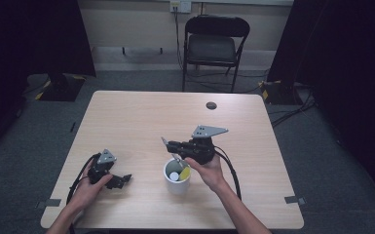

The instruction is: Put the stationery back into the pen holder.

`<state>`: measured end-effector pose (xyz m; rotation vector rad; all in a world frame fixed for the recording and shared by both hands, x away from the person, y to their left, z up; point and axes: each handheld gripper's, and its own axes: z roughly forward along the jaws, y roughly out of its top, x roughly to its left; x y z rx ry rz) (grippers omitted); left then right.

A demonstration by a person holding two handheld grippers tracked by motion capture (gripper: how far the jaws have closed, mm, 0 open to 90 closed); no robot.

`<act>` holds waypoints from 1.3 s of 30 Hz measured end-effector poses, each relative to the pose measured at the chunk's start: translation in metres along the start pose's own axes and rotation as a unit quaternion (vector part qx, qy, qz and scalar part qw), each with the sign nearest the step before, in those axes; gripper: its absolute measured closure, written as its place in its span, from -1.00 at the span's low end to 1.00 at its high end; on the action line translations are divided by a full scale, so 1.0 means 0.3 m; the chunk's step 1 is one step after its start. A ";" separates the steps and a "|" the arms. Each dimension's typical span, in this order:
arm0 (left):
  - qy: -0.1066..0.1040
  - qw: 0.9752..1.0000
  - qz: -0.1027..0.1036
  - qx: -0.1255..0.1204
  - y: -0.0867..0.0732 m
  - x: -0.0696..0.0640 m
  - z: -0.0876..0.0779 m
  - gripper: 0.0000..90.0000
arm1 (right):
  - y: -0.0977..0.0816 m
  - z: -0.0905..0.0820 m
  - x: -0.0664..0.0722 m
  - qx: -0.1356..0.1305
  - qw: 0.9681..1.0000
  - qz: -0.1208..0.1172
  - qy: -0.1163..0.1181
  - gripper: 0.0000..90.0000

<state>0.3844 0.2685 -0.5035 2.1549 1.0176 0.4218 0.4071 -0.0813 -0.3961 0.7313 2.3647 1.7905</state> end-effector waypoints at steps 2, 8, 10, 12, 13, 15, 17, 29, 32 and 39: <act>0.000 1.000 0.000 0.000 0.000 0.000 0.000 -1.00 | -0.004 -0.018 0.006 0.003 1.000 -0.005 -0.002 0.79; 0.000 1.000 0.000 0.001 0.000 0.000 0.000 -1.00 | -0.021 -0.082 -0.013 -0.001 1.000 0.009 -0.010 0.79; 0.000 1.000 0.000 0.001 0.000 0.000 0.000 -1.00 | -0.023 -0.091 -0.015 0.003 1.000 0.003 -0.017 0.79; 0.000 1.000 0.000 0.000 0.000 0.000 0.000 -1.00 | -0.024 -0.097 -0.014 0.008 1.000 0.000 -0.016 0.79; 0.000 1.000 0.000 0.001 0.000 0.000 0.000 -1.00 | -0.025 -0.100 -0.012 0.009 1.000 -0.001 -0.016 0.79; 0.000 1.000 0.000 0.000 0.000 0.000 0.000 -1.00 | -0.030 -0.107 -0.008 0.011 1.000 -0.002 -0.015 0.79; 0.000 1.000 0.000 0.000 0.000 0.000 0.000 -1.00 | -0.043 -0.111 -0.009 0.017 1.000 0.000 -0.017 0.79; 0.000 1.000 -0.001 0.000 0.000 -0.001 0.000 -1.00 | -0.058 -0.099 -0.009 0.013 1.000 0.009 -0.026 0.78; 0.000 1.000 -0.001 0.001 0.000 -0.001 -0.001 -1.00 | -0.060 -0.079 -0.006 0.018 1.000 0.006 -0.022 0.78; 0.001 1.000 0.004 0.002 0.000 0.001 -0.002 -1.00 | -0.096 -0.072 0.007 0.041 0.999 0.002 -0.024 0.77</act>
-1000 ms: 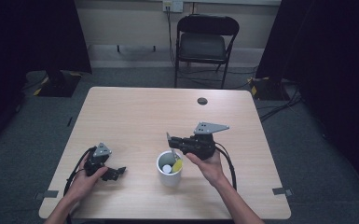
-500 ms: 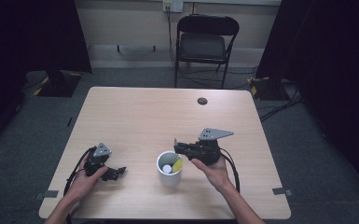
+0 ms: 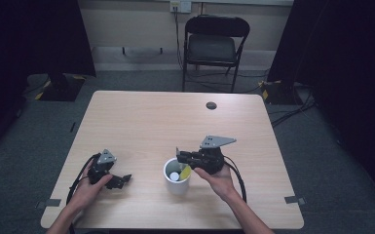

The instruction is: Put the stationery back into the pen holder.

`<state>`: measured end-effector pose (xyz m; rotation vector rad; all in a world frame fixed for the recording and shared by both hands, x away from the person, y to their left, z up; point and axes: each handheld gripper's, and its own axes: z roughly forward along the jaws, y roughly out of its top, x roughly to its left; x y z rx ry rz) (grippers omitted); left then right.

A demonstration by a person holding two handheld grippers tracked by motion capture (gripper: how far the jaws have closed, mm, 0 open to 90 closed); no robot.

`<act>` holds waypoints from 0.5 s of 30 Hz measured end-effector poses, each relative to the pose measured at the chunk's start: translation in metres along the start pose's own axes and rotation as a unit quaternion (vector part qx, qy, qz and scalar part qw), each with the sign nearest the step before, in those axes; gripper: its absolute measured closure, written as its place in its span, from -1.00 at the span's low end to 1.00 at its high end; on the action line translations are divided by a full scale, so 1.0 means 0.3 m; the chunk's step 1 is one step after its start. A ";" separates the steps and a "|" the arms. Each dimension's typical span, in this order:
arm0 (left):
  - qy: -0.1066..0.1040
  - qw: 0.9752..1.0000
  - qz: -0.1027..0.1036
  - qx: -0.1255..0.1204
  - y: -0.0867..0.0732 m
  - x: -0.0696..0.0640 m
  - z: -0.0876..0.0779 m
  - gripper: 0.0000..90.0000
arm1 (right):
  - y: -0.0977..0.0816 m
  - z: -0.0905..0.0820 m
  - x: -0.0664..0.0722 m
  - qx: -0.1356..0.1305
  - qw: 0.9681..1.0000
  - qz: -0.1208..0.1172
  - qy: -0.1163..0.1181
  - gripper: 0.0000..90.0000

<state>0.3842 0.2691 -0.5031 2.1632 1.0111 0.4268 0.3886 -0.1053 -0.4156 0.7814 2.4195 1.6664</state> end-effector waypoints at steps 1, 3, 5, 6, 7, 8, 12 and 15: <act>0.000 1.000 0.000 0.000 0.000 0.000 0.000 -1.00 | -0.003 0.000 0.000 0.002 1.000 -0.002 0.001 0.76; 0.000 1.000 0.000 0.000 0.000 0.000 0.000 -1.00 | -0.010 0.001 0.001 0.005 1.000 0.000 0.002 0.71; 0.000 1.000 0.000 0.000 0.000 0.000 0.000 -1.00 | -0.010 0.000 0.001 0.005 1.000 0.002 0.003 0.69; 0.000 1.000 0.000 0.000 0.000 0.000 0.000 -1.00 | -0.009 0.000 0.002 0.004 1.000 0.001 0.005 0.67; 0.000 1.000 0.000 0.000 0.000 0.000 0.000 -1.00 | -0.009 0.000 0.002 0.004 1.000 0.002 0.006 0.66; 0.000 1.000 0.000 0.000 0.000 0.000 0.000 -1.00 | -0.008 0.000 0.001 0.003 1.000 0.004 0.008 0.65; 0.000 1.000 0.000 0.000 0.000 0.000 0.000 -1.00 | -0.005 0.000 -0.004 0.000 1.000 0.004 0.011 0.61; 0.000 1.000 0.000 0.000 0.000 0.000 0.000 -1.00 | 0.000 0.001 -0.003 -0.002 1.000 0.005 0.010 0.57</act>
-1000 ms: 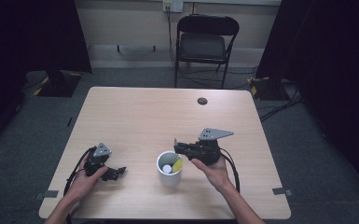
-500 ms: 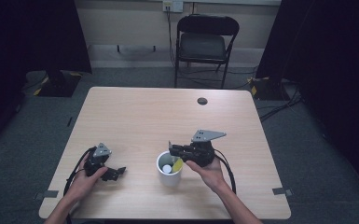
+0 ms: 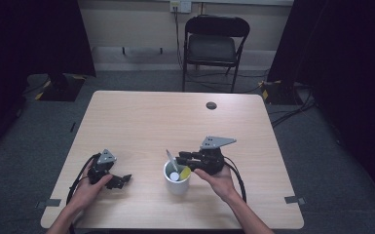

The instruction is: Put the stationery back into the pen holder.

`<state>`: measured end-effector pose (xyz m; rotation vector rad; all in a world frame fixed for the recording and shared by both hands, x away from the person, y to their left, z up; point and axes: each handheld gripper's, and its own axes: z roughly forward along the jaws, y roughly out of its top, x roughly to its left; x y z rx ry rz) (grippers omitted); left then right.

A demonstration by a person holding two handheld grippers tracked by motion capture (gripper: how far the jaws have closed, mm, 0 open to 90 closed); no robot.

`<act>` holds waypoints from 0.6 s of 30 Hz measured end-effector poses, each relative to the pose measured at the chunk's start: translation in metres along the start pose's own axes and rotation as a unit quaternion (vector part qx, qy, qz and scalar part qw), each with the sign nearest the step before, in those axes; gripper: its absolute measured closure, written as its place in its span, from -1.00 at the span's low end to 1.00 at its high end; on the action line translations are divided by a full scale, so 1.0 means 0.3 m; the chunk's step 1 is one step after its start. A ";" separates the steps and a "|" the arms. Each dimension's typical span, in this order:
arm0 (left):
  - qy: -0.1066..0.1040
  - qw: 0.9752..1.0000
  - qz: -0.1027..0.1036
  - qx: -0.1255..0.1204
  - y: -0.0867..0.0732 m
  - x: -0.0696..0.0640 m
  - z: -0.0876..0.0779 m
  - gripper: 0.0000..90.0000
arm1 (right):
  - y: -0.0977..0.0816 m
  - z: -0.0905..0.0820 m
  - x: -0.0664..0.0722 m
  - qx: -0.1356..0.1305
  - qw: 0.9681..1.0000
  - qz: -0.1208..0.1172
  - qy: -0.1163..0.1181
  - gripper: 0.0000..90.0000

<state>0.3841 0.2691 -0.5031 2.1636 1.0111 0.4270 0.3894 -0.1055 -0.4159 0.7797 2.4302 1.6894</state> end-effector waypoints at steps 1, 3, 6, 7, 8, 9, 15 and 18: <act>0.000 1.000 0.000 0.000 0.000 0.000 0.000 -1.00 | 0.002 0.000 0.000 0.000 1.000 -0.001 0.000 0.57; 0.000 1.000 0.000 0.000 0.000 0.000 0.000 -1.00 | 0.007 -0.001 0.003 -0.003 1.000 0.000 0.000 0.55; 0.000 1.000 -0.001 0.000 -0.001 -0.001 -0.001 -1.00 | 0.014 -0.008 -0.001 -0.008 1.000 0.000 -0.006 0.52; 0.000 1.000 0.000 0.001 -0.001 -0.001 -0.001 -1.00 | 0.016 -0.012 -0.003 -0.010 1.000 0.002 -0.008 0.52; 0.000 1.000 -0.001 0.000 -0.001 -0.001 -0.001 -1.00 | 0.018 -0.017 -0.006 -0.011 1.000 0.001 -0.010 0.51; 0.000 1.000 -0.001 0.000 -0.001 -0.002 -0.002 -1.00 | 0.019 -0.021 -0.009 -0.012 1.000 0.003 -0.013 0.50; 0.001 1.000 0.000 0.000 -0.002 -0.002 -0.002 -1.00 | 0.013 -0.055 -0.029 -0.020 0.999 0.013 -0.028 0.45; 0.000 1.000 -0.001 0.000 -0.002 -0.002 -0.002 -1.00 | 0.015 -0.082 -0.042 -0.028 0.999 0.018 -0.040 0.41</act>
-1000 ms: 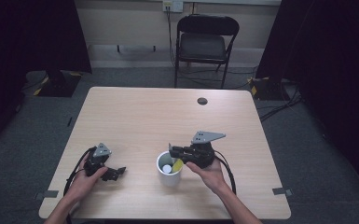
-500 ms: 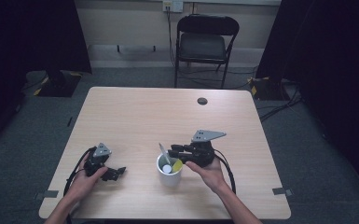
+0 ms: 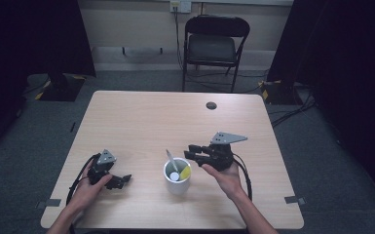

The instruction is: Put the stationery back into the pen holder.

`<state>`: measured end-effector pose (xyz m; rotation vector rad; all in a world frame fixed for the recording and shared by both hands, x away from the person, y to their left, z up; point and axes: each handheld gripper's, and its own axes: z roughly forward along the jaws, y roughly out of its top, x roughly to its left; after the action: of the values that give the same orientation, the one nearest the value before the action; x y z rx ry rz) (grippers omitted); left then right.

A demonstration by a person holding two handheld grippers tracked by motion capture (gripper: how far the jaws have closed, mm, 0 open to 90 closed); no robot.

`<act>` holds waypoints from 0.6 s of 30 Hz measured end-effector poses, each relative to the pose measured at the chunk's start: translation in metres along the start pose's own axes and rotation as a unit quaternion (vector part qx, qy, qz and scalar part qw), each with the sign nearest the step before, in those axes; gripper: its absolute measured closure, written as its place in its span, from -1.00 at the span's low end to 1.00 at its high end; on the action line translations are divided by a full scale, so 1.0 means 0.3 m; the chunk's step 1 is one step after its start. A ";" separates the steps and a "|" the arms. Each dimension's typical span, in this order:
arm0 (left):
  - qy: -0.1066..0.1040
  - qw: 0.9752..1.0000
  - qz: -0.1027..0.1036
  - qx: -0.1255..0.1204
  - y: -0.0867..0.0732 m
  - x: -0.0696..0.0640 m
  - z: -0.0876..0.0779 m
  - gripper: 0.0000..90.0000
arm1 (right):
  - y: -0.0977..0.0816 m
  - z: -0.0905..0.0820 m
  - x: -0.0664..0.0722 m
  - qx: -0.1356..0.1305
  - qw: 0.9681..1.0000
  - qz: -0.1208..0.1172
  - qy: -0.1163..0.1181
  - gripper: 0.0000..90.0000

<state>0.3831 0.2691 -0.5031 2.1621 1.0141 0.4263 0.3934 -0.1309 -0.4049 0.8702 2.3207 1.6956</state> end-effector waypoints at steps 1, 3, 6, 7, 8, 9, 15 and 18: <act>0.000 1.000 0.000 0.000 0.000 0.000 0.000 -1.00 | 0.001 -0.009 -0.005 -0.002 1.000 0.001 -0.005 0.40; 0.000 1.000 -0.001 0.000 0.000 0.000 0.000 -1.00 | 0.002 -0.026 -0.017 -0.004 1.000 0.004 -0.009 0.39; 0.000 1.000 -0.005 0.000 -0.001 -0.002 0.000 -1.00 | -0.005 -0.049 -0.032 -0.003 1.000 0.007 -0.023 0.33; 0.000 1.000 -0.006 0.000 -0.001 -0.002 0.000 -1.00 | -0.009 -0.055 -0.039 -0.001 1.000 0.008 -0.028 0.31; 0.000 1.000 -0.006 0.000 -0.001 -0.002 0.000 -1.00 | -0.014 -0.062 -0.046 0.000 0.999 0.011 -0.033 0.27; 0.000 1.000 -0.005 0.000 -0.001 -0.002 0.000 -1.00 | -0.020 -0.069 -0.052 -0.001 0.999 0.017 -0.035 0.24; 0.005 1.000 -0.005 0.001 0.002 -0.001 0.001 -1.00 | -0.051 -0.111 -0.079 -0.004 0.997 0.036 -0.072 0.05; 0.005 1.000 -0.005 0.000 0.001 -0.001 0.001 -1.00 | -0.065 -0.136 -0.093 -0.004 0.995 0.042 -0.086 -0.05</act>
<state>0.3833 0.2684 -0.5031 2.1569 1.0304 0.4337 0.3915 -0.1831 -0.4142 1.0795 2.1926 1.5898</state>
